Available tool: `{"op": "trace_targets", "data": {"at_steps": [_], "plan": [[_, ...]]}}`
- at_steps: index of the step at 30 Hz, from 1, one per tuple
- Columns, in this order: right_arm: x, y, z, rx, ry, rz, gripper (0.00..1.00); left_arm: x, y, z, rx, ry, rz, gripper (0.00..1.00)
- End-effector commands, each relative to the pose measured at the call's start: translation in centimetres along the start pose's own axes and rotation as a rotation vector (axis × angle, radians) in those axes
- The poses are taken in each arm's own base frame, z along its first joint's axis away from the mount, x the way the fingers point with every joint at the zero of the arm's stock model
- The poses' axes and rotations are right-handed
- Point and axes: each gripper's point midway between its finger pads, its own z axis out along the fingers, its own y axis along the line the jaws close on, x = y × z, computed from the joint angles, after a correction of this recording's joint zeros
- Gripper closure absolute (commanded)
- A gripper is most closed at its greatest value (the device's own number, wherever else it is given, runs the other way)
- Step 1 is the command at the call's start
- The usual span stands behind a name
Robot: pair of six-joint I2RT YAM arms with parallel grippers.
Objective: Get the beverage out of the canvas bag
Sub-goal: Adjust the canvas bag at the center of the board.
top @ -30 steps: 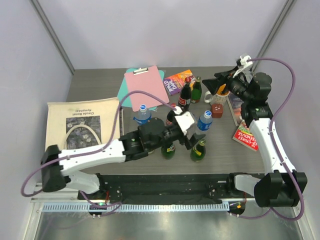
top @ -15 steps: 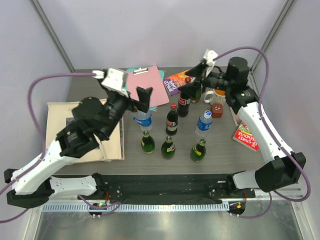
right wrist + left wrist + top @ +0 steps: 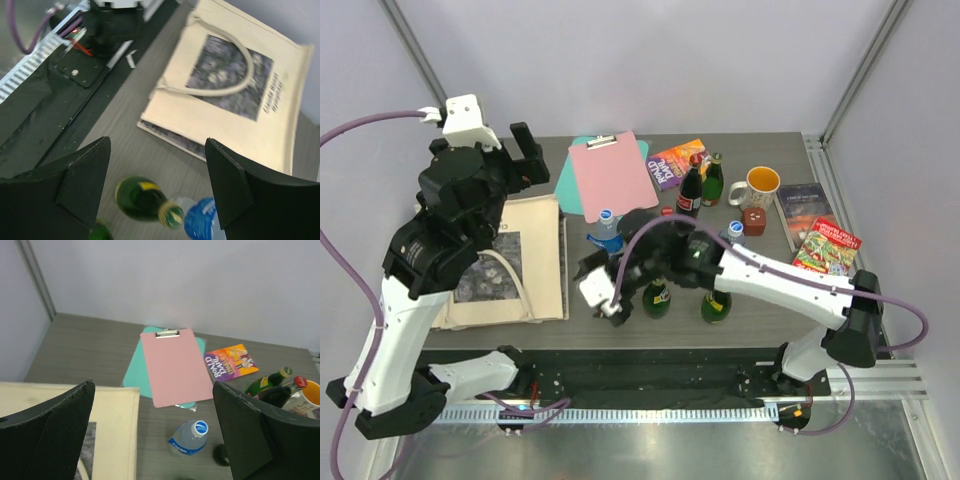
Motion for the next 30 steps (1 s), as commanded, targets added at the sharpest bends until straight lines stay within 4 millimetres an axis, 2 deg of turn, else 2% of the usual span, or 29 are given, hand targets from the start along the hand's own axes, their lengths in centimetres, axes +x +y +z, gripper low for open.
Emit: {"op": "trace_targets", "data": {"at_steps": [1, 2, 3, 5, 6, 10, 12, 13, 20, 30], "plan": [[1.9, 0.6, 3.6, 0.008, 0.132, -0.257, 0.19, 1.8, 3.0, -1.4, -0.07, 0.071, -0.068, 0.0], [2.3, 0.7, 4.4, 0.007, 0.142, -0.274, 0.19, 2.7, 3.5, -1.5, -0.089, 0.086, -0.063, 0.0], [3.4, 1.3, 5.9, -0.014, 0.175, -0.282, 0.2, 2.7, 4.3, -2.3, -0.098, 0.074, -0.085, 0.0], [4.5, 1.5, 7.3, -0.005, 0.195, -0.321, 0.22, 3.8, 5.2, -2.8, -0.121, 0.086, -0.085, 0.0], [5.8, 1.9, 8.4, -0.006, 0.227, -0.338, 0.22, 4.1, 5.6, -3.2, -0.13, 0.093, -0.085, 0.0], [9.0, 2.4, 10.7, 0.016, 0.259, -0.412, 0.22, 4.8, 7.3, -4.8, -0.166, 0.086, -0.11, 0.0], [10.0, 2.0, 11.5, 0.038, 0.271, -0.43, 0.23, 5.4, 7.8, -5.2, -0.181, 0.091, -0.11, 0.0], [11.3, 2.1, 12.2, 0.039, 0.297, -0.425, 0.23, 5.6, 8.2, -5.5, -0.187, 0.089, -0.116, 0.0], [12.9, -0.5, 14.8, 0.189, 0.297, -0.445, 0.24, 7.0, 8.8, -6.0, -0.205, 0.104, -0.14, 0.0], [14.1, -0.1, 16.9, 0.204, 0.301, -0.462, 0.25, 7.4, 9.1, -6.2, -0.211, 0.104, -0.148, 0.0]]}}
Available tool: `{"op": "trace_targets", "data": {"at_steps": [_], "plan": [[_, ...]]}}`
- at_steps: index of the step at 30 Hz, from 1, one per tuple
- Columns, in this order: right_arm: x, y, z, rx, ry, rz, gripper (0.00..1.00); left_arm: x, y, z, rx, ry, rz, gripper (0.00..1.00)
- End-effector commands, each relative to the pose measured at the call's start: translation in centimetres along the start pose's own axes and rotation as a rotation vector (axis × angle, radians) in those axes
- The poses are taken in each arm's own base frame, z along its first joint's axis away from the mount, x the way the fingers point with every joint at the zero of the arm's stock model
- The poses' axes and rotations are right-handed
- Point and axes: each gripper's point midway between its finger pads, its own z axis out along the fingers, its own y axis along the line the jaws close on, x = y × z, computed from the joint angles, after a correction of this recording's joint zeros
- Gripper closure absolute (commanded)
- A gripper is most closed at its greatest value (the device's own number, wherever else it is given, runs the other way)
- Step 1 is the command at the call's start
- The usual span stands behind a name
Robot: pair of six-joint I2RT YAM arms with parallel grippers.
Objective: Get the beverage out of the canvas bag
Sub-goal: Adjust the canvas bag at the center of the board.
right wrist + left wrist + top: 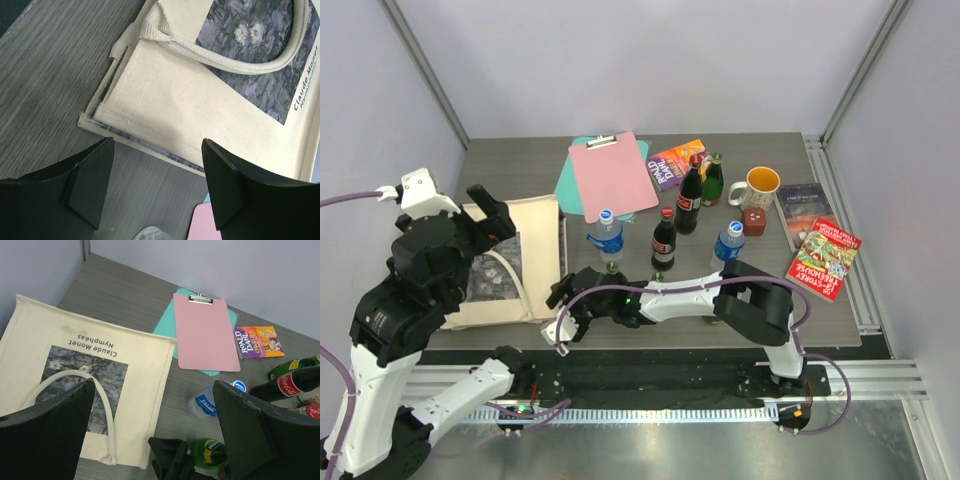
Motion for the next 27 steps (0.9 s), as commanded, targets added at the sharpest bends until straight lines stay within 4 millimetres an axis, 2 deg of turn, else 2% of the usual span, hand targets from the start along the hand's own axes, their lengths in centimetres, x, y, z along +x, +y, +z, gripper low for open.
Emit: {"op": "trace_targets", "data": {"at_steps": [1, 4, 8, 16, 17, 19, 20, 23, 24, 26, 27], "plan": [[-1.3, -2.1, 1.1, 0.092, -0.025, -0.031, 0.25, -0.4, 0.6, -0.1, -0.023, -0.024, -0.035, 0.0], [-1.3, -1.7, 1.6, 0.082, -0.029, -0.041, 0.26, -0.1, 0.6, -0.2, -0.021, -0.021, -0.041, 0.0], [-1.5, -1.3, 1.9, 0.078, -0.035, -0.049, 0.31, 0.2, 0.6, -0.1, -0.018, -0.013, -0.047, 0.0], [-2.2, -2.3, 1.8, 0.119, -0.058, -0.034, 0.62, 0.5, 0.7, -0.1, -0.019, -0.008, -0.052, 0.0], [-2.3, -2.5, 1.8, 0.125, -0.062, -0.028, 0.69, 0.5, 0.7, -0.2, -0.019, -0.008, -0.052, 0.0], [-2.8, -3.7, 1.5, 0.157, -0.076, -0.006, 0.75, 0.5, 0.7, -0.1, -0.021, -0.008, -0.052, 0.0], [-3.0, -4.3, 1.3, 0.173, -0.082, 0.005, 0.82, 0.5, 0.6, -0.1, -0.021, -0.008, -0.054, 0.0], [-3.9, -6.6, 0.6, 0.236, -0.107, 0.088, 0.88, 0.3, 0.6, -0.2, -0.02, -0.013, -0.058, 0.0], [-4.6, -8.1, 0.0, 0.27, -0.124, 0.112, 0.91, 0.2, 0.6, -0.3, -0.017, -0.018, -0.063, 0.0], [-5.2, -9.8, -0.9, 0.311, -0.149, 0.204, 0.94, -0.3, 0.6, -0.4, -0.013, -0.029, -0.073, 0.0], [-5.7, -11.7, -1.8, 0.351, -0.166, 0.228, 0.94, -0.5, 0.6, -0.5, -0.012, -0.034, -0.076, 0.0]]}}
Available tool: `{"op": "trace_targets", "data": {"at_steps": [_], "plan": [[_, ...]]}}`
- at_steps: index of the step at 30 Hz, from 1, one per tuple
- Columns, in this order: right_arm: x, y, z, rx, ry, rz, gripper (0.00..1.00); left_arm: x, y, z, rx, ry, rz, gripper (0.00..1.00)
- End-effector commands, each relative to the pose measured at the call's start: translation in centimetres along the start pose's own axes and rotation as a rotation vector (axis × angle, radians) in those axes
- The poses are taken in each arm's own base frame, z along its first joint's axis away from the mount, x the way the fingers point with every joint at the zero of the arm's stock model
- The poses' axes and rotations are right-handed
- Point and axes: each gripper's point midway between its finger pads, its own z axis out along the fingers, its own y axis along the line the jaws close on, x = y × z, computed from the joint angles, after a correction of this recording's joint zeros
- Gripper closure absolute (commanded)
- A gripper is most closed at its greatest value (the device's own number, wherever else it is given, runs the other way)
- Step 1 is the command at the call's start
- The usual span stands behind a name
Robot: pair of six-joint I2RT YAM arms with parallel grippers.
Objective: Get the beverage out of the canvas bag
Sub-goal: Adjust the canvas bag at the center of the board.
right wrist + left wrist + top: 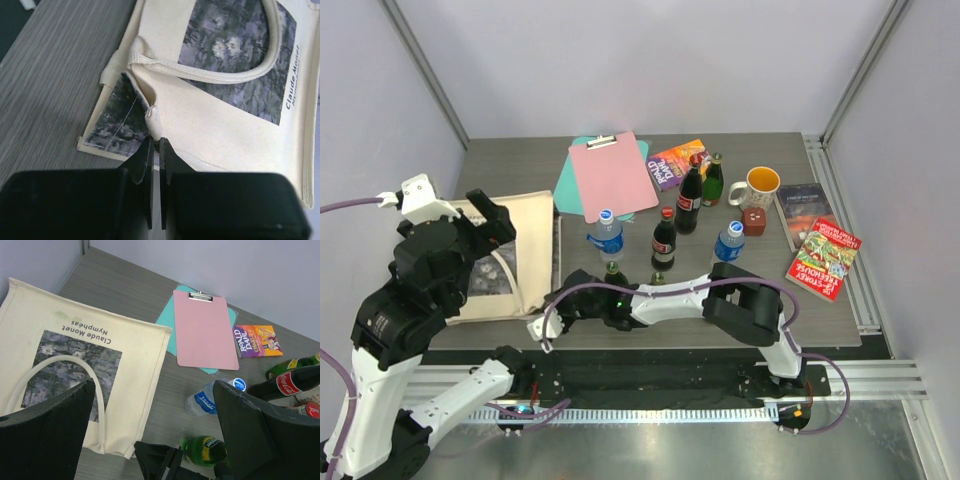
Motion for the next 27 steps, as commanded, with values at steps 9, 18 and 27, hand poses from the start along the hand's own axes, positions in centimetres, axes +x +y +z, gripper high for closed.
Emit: {"op": "trace_targets", "data": {"at_steps": [9, 18, 27], "plan": [[-7.2, -18.7, -6.5, 0.403, -0.228, 0.471, 0.99, -5.1, 0.3, -2.0, 0.025, -0.152, -0.127, 0.0], [-4.5, -25.6, -9.0, 0.494, -0.275, 0.828, 0.99, -8.6, 0.3, -3.5, 0.054, -0.241, -0.177, 0.0], [-1.6, -30.5, -10.6, 0.56, -0.326, 1.059, 0.99, -8.7, -0.7, -2.9, 0.071, -0.238, -0.176, 0.0]]}}
